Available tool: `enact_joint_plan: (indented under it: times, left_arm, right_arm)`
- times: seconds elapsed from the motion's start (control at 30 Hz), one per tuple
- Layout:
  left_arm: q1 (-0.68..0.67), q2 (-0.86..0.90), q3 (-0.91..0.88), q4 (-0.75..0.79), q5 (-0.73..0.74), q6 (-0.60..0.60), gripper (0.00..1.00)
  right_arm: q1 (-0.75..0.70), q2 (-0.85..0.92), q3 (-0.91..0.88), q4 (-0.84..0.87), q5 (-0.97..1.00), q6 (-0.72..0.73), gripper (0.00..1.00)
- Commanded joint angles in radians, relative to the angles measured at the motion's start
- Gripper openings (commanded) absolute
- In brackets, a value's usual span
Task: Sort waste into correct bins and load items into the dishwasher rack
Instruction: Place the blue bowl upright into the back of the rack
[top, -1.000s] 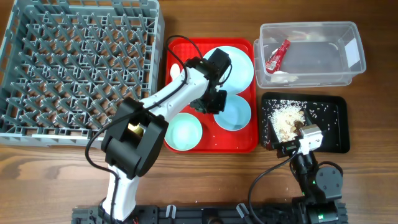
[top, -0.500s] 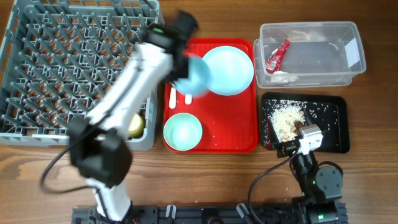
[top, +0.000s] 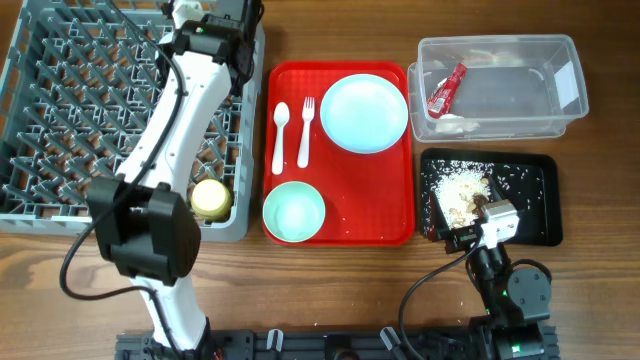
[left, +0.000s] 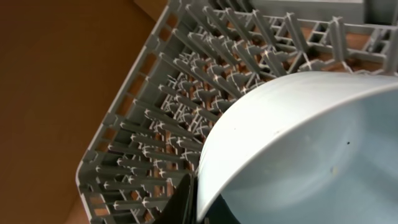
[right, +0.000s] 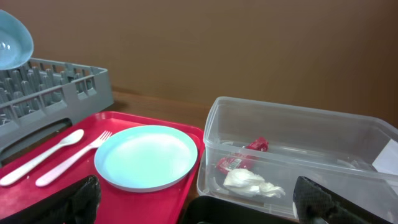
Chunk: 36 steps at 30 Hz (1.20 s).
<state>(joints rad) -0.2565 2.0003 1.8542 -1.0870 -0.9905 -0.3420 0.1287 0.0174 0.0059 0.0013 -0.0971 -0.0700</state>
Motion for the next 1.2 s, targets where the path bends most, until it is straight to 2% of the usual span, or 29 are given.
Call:
enact_joint_plan:
  times: [0.0,0.23,0.33,0.6,0.63,0.7,0.77,0.83,0.9,0.93,1.0,1.03,1.07,1.1,1.13,1.17]
  left_arm:
    - [0.006,0.079,-0.005,0.005,-0.092,-0.003,0.05]
    - [-0.015,0.145,-0.005,-0.001,-0.112,-0.010,0.09]
    - [-0.014,0.147,-0.004,0.000,-0.257,-0.010,0.10]
    - [-0.038,0.146,-0.005,-0.002,-0.308,-0.005,0.04]
    - [-0.039,0.146,-0.005,-0.002,-0.300,-0.005,0.05]
    - [-0.041,0.144,-0.004,-0.005,-0.268,-0.006,0.13]
    - [-0.040,0.113,-0.004,-0.008,-0.136,-0.011,0.20]
    - [-0.022,0.056,-0.004,-0.008,0.055,-0.043,0.28]
    - [0.029,-0.026,-0.004,0.009,0.280,-0.079,0.42]
    - [0.076,-0.075,-0.004,0.030,0.433,-0.078,0.55]
    - [0.188,-0.142,-0.004,0.061,0.733,-0.078,0.73]
    - [0.238,-0.153,-0.004,0.064,0.846,-0.078,0.63]
    - [0.305,-0.154,-0.004,0.047,0.961,-0.077,0.46]
    - [0.357,-0.142,-0.005,0.024,0.985,-0.077,0.52]
    - [0.386,-0.133,-0.005,0.009,0.993,-0.074,0.69]
    - [0.417,-0.113,-0.005,-0.002,1.028,-0.046,0.77]
  right_arm:
    - [-0.005,-0.010,-0.001,0.006,-0.005,-0.009,1.00]
    - [-0.005,-0.010,-0.001,0.005,-0.005,-0.009,1.00]
    - [-0.005,-0.010,-0.001,0.005,-0.005,-0.008,1.00]
    - [-0.005,-0.010,-0.001,0.005,-0.005,-0.009,1.00]
    - [-0.005,-0.010,-0.001,0.005,-0.005,-0.008,1.00]
    - [-0.005,-0.010,-0.001,0.005,-0.005,-0.009,1.00]
    - [-0.005,-0.010,-0.001,0.005,-0.005,-0.009,1.00]
    - [-0.005,-0.010,-0.001,0.005,-0.005,-0.009,1.00]
    - [-0.005,-0.010,-0.001,0.005,-0.005,-0.008,1.00]
    - [-0.005,-0.010,-0.001,0.005,-0.005,-0.009,1.00]
    - [-0.005,-0.010,-0.001,0.005,-0.005,-0.009,1.00]
    - [-0.005,-0.010,-0.001,0.005,-0.005,-0.008,1.00]
    - [-0.005,-0.010,-0.001,0.005,-0.005,-0.009,1.00]
    - [-0.005,-0.010,-0.001,0.005,-0.005,-0.009,1.00]
    - [-0.005,-0.010,-0.001,0.005,-0.005,-0.009,1.00]
    - [-0.005,-0.010,-0.001,0.005,-0.005,-0.008,1.00]
